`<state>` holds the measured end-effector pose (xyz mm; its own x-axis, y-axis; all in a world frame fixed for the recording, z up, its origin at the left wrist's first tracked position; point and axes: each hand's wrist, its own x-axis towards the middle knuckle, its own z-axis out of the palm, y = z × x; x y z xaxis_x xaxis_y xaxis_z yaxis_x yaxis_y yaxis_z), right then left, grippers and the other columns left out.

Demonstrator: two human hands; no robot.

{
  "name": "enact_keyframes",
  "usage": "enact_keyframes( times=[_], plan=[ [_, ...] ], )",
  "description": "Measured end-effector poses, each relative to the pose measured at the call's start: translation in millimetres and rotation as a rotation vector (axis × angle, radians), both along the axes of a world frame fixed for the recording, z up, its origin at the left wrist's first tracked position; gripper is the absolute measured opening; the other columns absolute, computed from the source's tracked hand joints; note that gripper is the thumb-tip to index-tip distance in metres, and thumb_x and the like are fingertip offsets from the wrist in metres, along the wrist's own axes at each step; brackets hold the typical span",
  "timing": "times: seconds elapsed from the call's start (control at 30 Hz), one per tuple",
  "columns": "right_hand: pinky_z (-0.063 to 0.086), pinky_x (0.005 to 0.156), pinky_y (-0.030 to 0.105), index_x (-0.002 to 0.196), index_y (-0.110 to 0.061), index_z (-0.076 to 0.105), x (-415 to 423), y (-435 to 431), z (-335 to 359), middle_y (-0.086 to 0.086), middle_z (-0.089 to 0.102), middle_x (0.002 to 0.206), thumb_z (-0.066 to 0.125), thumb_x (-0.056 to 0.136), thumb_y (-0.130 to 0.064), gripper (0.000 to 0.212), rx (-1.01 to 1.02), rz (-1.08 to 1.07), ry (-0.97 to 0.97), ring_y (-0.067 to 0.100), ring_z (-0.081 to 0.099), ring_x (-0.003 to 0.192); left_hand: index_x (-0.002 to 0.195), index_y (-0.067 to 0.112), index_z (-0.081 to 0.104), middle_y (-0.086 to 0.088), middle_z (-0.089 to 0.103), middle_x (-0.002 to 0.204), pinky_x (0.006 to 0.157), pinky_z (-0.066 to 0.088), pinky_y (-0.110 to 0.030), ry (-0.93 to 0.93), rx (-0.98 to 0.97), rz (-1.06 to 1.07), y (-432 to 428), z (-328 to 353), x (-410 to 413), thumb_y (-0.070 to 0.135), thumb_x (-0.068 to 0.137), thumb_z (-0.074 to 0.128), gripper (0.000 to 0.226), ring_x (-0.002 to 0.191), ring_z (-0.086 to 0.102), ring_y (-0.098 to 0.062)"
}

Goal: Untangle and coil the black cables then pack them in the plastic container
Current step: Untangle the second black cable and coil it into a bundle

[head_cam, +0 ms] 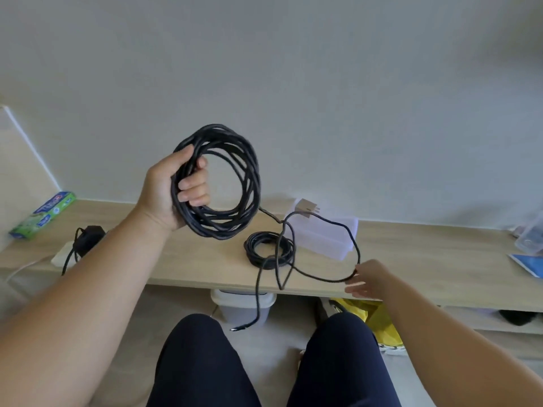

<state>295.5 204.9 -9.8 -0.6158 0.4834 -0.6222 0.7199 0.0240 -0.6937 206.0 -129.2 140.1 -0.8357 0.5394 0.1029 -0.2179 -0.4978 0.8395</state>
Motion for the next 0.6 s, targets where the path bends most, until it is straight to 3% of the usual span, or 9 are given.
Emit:
enact_keyframes(
  times=[0.1, 0.17, 0.23, 0.33, 0.4, 0.5, 0.53, 0.6],
  plan=[
    [0.055, 0.054, 0.033, 0.119, 0.008, 0.046, -5, -10, 9, 0.013, 0.052, 0.074, 0.047, 0.098, -0.012, 0.028, 0.084, 0.048, 0.057, 0.025, 0.060, 0.052, 0.071, 0.016, 0.044, 0.010, 0.028, 0.036, 0.032, 0.022, -0.016, -0.028, -0.083, 0.031, 24, 1, 15, 0.035, 0.084, 0.044, 0.023, 0.026, 0.024, -0.002],
    [0.057, 0.061, 0.034, 0.101, 0.001, 0.053, -10, -34, 21, 0.012, 0.055, 0.071, 0.047, 0.099, -0.027, 0.029, -0.061, 0.104, 0.137, 0.025, 0.062, 0.059, 0.071, 0.016, 0.044, 0.010, 0.029, 0.037, 0.033, 0.022, -0.015, -0.032, -0.123, 0.014, 42, -5, 26, 0.032, 0.086, 0.044, 0.023, 0.026, 0.024, -0.003],
    [0.057, 0.062, 0.034, 0.091, -0.003, 0.057, -13, -63, 27, 0.014, 0.064, 0.081, 0.044, 0.097, -0.045, 0.045, -0.211, 0.199, 0.141, 0.026, 0.066, 0.069, 0.070, 0.015, 0.044, 0.010, 0.029, 0.036, 0.033, 0.023, -0.015, -0.043, -0.109, -0.030, 54, -10, 34, 0.032, 0.084, 0.046, 0.022, 0.026, 0.025, -0.003],
    [0.053, 0.080, 0.035, 0.119, -0.010, 0.056, -17, -95, 20, 0.007, 0.061, 0.114, 0.050, 0.093, -0.047, 0.046, -0.151, 0.398, 0.114, 0.024, 0.060, 0.098, 0.072, 0.014, 0.045, 0.010, 0.030, 0.037, 0.032, 0.024, -0.016, -0.049, -0.044, -0.092, 63, -8, 40, 0.034, 0.083, 0.047, 0.022, 0.027, 0.025, -0.003],
    [0.051, 0.089, 0.035, 0.124, -0.013, 0.052, -19, -107, 15, 0.003, 0.056, 0.119, 0.056, 0.092, -0.039, 0.042, -0.090, 0.440, 0.173, 0.021, 0.055, 0.104, 0.072, 0.014, 0.045, 0.010, 0.031, 0.038, 0.033, 0.025, -0.016, -0.028, -0.060, -0.099, 64, -4, 41, 0.034, 0.082, 0.048, 0.022, 0.027, 0.026, -0.003],
    [0.050, 0.076, 0.032, 0.107, -0.010, 0.048, -22, -108, 18, 0.008, 0.053, 0.105, 0.061, 0.089, -0.028, 0.028, 0.087, 0.313, 0.382, 0.018, 0.051, 0.090, 0.071, 0.014, 0.045, 0.009, 0.030, 0.038, 0.034, 0.025, -0.016, -0.022, -0.191, -0.062, 60, -5, 38, 0.032, 0.079, 0.051, 0.020, 0.028, 0.026, -0.005],
    [0.047, 0.071, 0.028, 0.108, -0.011, 0.046, -19, -106, 20, 0.007, 0.052, 0.107, 0.062, 0.088, -0.029, 0.031, 0.178, 0.282, 0.450, 0.017, 0.050, 0.090, 0.070, 0.015, 0.045, 0.009, 0.030, 0.038, 0.034, 0.025, -0.016, -0.035, -0.242, -0.054, 57, -10, 38, 0.032, 0.078, 0.052, 0.020, 0.028, 0.026, -0.005],
    [0.043, 0.080, 0.024, 0.126, -0.014, 0.042, -18, -99, 30, 0.000, 0.050, 0.121, 0.063, 0.088, -0.032, 0.047, 0.200, 0.334, 0.577, 0.015, 0.051, 0.105, 0.071, 0.014, 0.045, 0.009, 0.030, 0.038, 0.034, 0.025, -0.017, -0.063, -0.294, -0.049, 53, -16, 35, 0.032, 0.076, 0.054, 0.020, 0.029, 0.026, -0.005]
  ],
)
